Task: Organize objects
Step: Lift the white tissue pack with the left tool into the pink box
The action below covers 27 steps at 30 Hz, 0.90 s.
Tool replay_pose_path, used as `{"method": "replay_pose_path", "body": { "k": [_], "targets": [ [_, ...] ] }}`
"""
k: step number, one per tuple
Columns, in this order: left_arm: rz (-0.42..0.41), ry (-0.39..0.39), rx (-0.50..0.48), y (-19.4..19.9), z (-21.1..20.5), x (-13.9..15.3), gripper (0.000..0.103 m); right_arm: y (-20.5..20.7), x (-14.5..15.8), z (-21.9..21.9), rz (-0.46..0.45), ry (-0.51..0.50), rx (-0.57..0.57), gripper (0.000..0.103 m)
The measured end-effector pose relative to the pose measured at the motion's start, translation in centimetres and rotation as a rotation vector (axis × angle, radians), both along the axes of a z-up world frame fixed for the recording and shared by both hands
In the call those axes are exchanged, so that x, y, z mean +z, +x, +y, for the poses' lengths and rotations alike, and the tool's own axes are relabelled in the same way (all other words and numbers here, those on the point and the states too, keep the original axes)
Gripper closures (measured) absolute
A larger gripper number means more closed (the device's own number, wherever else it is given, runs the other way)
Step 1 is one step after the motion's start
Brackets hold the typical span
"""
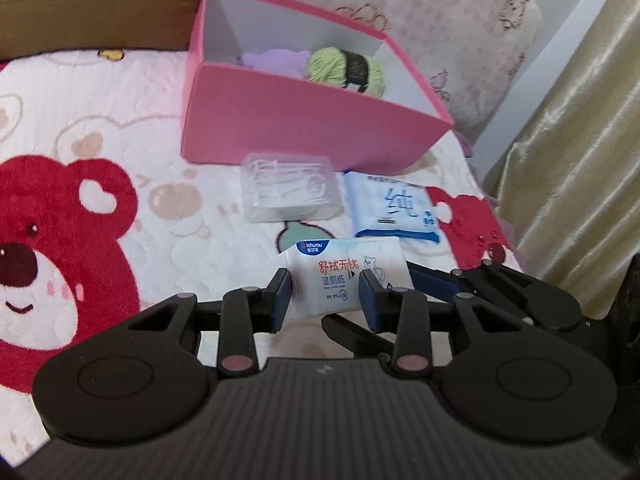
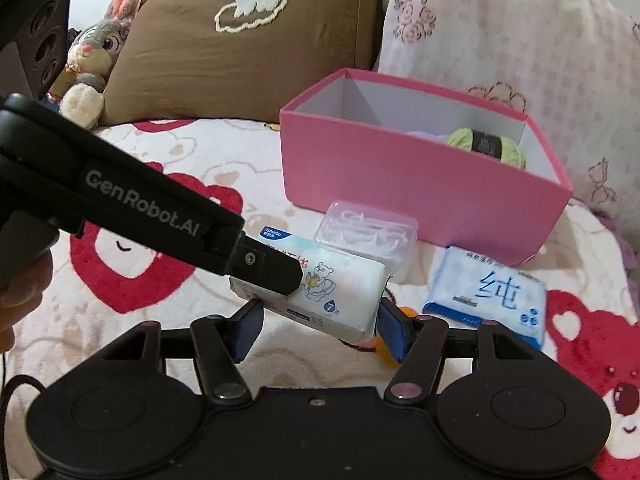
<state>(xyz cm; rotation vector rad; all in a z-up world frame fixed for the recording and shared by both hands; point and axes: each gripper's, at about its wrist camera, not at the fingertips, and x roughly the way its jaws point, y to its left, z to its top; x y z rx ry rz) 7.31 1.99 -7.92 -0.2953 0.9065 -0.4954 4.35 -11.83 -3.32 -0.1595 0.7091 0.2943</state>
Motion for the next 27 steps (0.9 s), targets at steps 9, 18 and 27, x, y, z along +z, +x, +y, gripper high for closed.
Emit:
{"method": "replay_pose_path", "body": {
  "k": [9,18,27],
  "targets": [
    [-0.006,-0.100,-0.002,-0.8,-0.6,1.9,0.068,-0.9,2.8,-1.6,-0.017,0.005,0.000,0.036],
    [-0.051,-0.065,-0.040,-0.9,-2.8,5.2,0.068,-1.6,5.2,-3.2,-0.079,-0.020,0.009,0.038],
    [-0.112,-0.038,-0.059,0.2,-5.3,8.6,0.067,-0.9,8.1,-4.7,-0.160,-0.108,0.009,0.040]
  ]
}}
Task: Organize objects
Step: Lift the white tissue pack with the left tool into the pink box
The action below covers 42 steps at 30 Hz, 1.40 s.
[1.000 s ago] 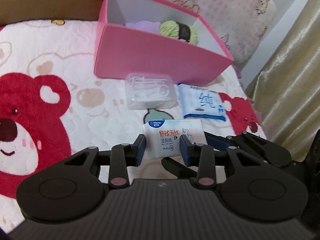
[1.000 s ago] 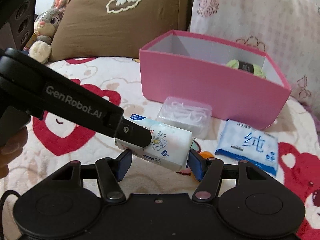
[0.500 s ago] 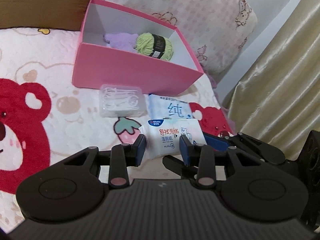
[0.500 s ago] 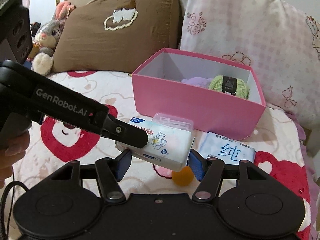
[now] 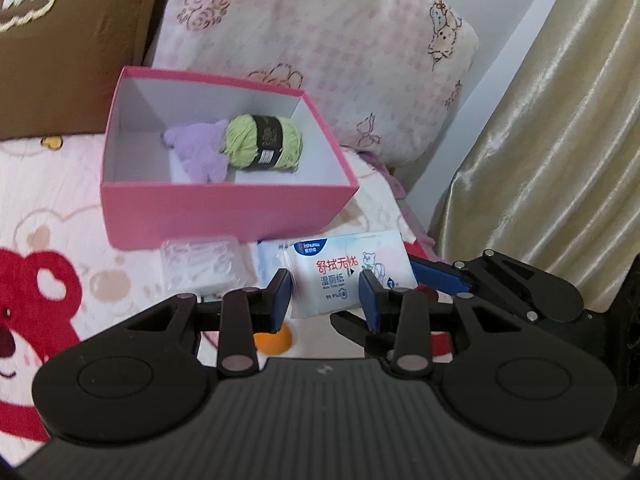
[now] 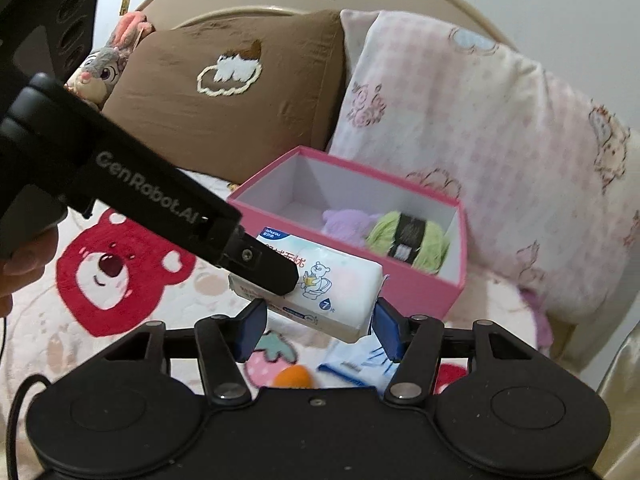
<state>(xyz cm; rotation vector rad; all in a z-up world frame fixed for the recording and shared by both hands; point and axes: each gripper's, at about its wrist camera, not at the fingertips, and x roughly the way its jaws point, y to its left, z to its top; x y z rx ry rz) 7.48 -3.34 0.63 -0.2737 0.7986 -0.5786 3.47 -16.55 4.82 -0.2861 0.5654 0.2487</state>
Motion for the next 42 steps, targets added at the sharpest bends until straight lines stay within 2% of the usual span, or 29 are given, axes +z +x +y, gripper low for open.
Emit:
{"method": "replay_pose_path", "body": {
  "k": [5,8,11,16,23,28,37,42],
  "targets": [
    [-0.008,0.030,0.009,2.1,-1.1,1.6,0.067,2.2,1.2,-0.9,0.001,-0.015,0.015,0.041],
    [0.024,0.023,0.033,4.2,-0.9,2.0,0.067,4.5,1.9,-1.2,0.023,-0.016,0.046,0.041],
    [0.060,0.014,0.068,6.6,-0.3,1.9,0.067,7.3,2.3,-1.5,0.063,0.008,0.076,0.041],
    [0.128,0.054,0.120,11.0,0.4,0.9,0.067,12.8,2.1,-1.9,0.176,0.100,0.115,0.041],
    [0.276,0.061,0.176,18.2,1.7,-2.4,0.067,20.5,-0.6,-1.8,0.344,0.199,0.102,0.041],
    [0.340,0.097,0.194,21.4,1.6,-5.0,0.067,24.4,-3.5,-1.8,0.456,0.259,0.058,0.041],
    [0.428,0.112,0.228,23.9,2.0,-8.8,0.067,27.8,-7.3,-0.7,0.574,0.247,0.043,0.041],
    [0.438,0.128,0.223,24.5,1.6,-9.8,0.067,28.7,-8.5,-1.0,0.613,0.236,0.038,0.041]
  ]
}}
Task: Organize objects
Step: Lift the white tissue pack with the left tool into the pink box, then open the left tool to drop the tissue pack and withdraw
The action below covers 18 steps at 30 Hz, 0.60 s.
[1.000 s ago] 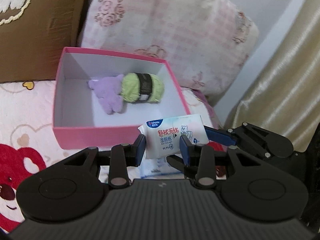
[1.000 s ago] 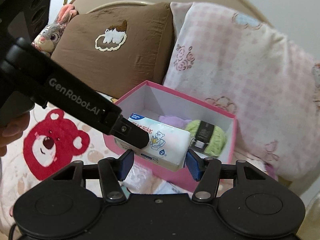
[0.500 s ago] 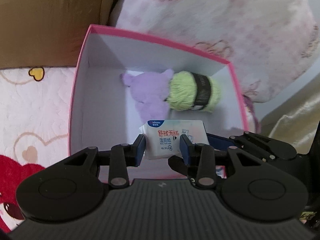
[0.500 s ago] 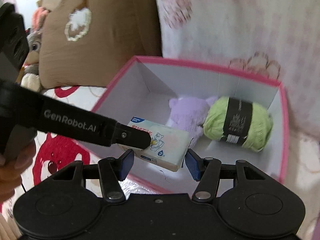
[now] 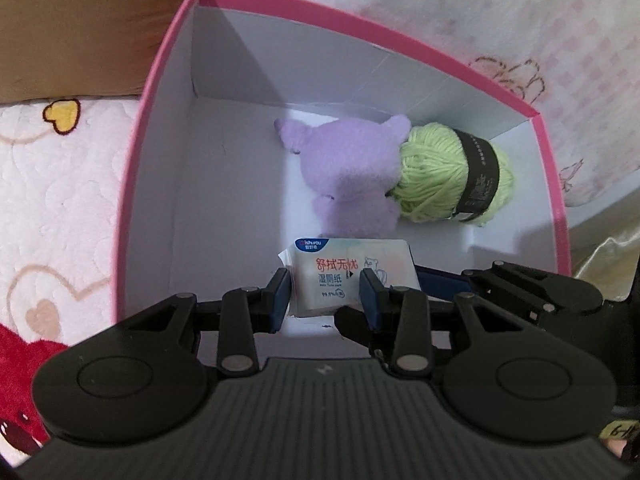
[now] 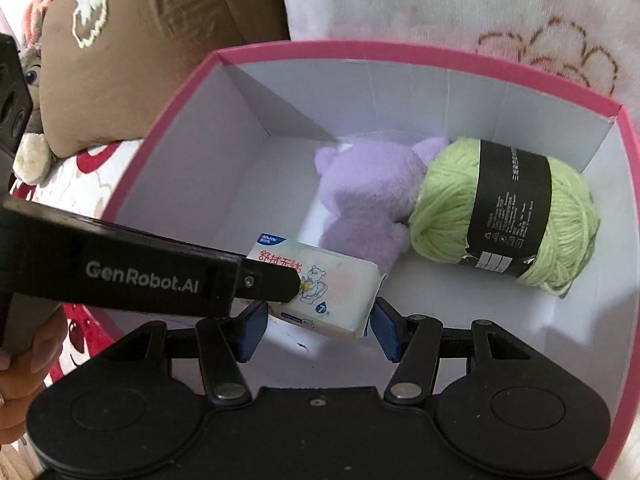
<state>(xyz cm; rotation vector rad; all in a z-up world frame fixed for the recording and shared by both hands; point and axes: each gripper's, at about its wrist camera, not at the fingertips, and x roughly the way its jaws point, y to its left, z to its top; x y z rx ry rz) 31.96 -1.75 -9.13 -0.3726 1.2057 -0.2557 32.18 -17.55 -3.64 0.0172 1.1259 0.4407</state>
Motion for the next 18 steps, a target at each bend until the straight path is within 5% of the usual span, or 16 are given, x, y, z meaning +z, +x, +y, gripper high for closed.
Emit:
{"method": "replay_pose_path", "body": {
  "k": [8,18],
  "targets": [
    [0.027,-0.007,0.012,0.9,-1.1,-1.2,0.067,0.5,-1.1,-0.2,0.044,-0.037,-0.002,0.041],
    [-0.005,-0.030,0.057,0.0,-0.7,-0.4,0.063,-1.9,-0.2,0.2,-0.049,-0.123,-0.017,0.035]
  ]
}}
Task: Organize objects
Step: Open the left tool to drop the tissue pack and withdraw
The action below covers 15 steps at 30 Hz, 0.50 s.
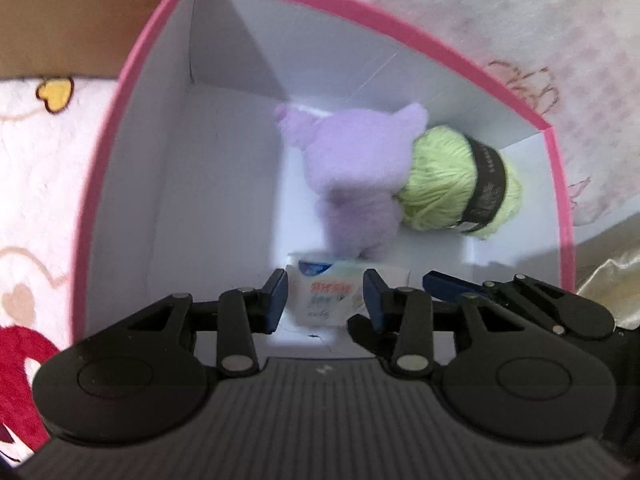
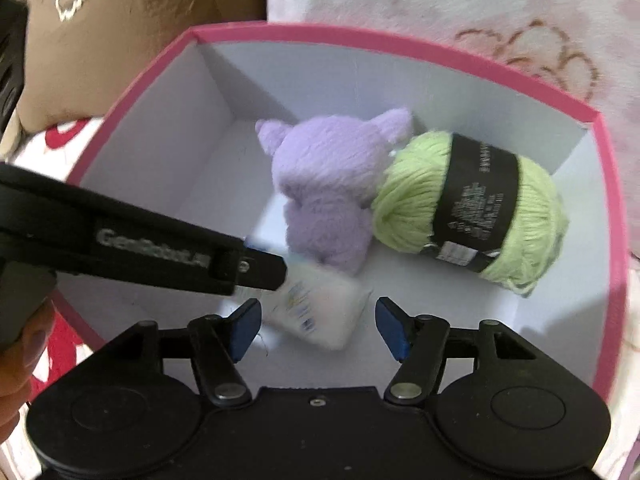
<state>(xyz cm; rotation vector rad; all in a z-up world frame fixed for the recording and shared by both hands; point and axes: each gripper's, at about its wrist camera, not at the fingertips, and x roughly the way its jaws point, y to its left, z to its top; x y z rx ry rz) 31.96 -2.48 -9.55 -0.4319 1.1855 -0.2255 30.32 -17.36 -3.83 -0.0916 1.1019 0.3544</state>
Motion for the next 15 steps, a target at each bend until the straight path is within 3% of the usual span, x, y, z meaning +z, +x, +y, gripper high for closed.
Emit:
{"method": "replay_pose_path", "body": {
  "k": [6,15],
  "targets": [
    [-0.061,-0.007,-0.047,-1.3,0.2,3.3,0.062,-2.8,3.4,-2.0,-0.081,0.076,-0.045,0.035],
    [-0.140,0.064,-0.152,-5.4,0.2,9.9,0.057,-7.9,10.0,-3.6,-0.198,0.128,-0.026,0.035]
  ]
}}
